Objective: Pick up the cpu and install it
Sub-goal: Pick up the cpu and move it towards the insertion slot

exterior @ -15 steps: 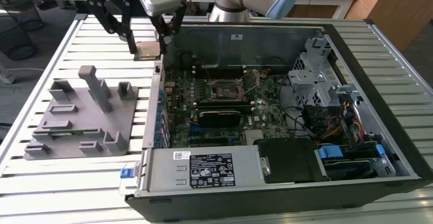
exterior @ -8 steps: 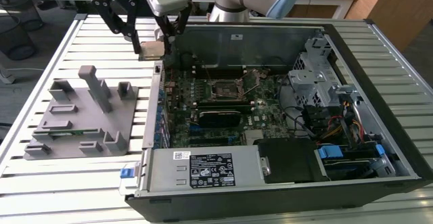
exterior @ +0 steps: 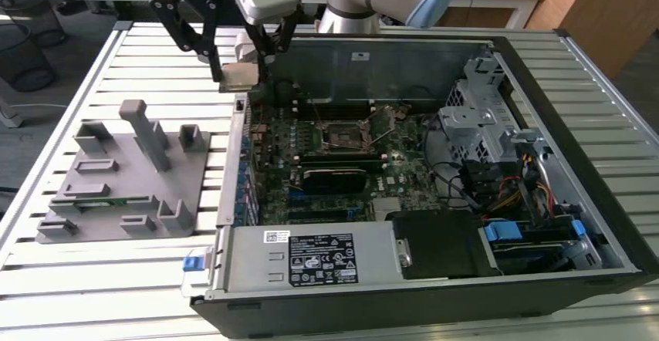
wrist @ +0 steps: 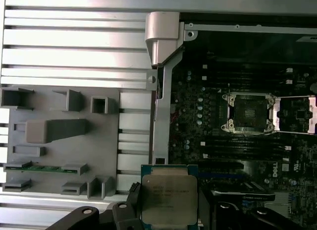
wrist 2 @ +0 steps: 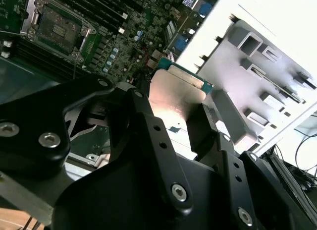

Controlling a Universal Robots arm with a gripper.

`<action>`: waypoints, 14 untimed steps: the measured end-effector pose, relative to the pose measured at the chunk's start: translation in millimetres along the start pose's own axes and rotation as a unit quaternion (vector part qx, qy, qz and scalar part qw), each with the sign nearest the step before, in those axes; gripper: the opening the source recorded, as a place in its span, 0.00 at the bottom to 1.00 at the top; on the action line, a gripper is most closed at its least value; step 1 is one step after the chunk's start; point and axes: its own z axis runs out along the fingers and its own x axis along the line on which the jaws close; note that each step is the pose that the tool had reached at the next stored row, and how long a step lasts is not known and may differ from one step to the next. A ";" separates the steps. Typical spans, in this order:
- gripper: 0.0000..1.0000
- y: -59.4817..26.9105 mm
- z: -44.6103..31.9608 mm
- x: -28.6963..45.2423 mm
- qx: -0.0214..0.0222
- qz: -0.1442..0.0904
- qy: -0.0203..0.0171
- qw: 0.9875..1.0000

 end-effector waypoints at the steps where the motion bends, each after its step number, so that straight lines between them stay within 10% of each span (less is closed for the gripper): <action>1: 0.54 -0.1 -0.1 -1.8 0.000 0.000 0.000 1.000; 14: 0.54 0.0 -0.8 -24.9 0.000 0.000 0.000 1.000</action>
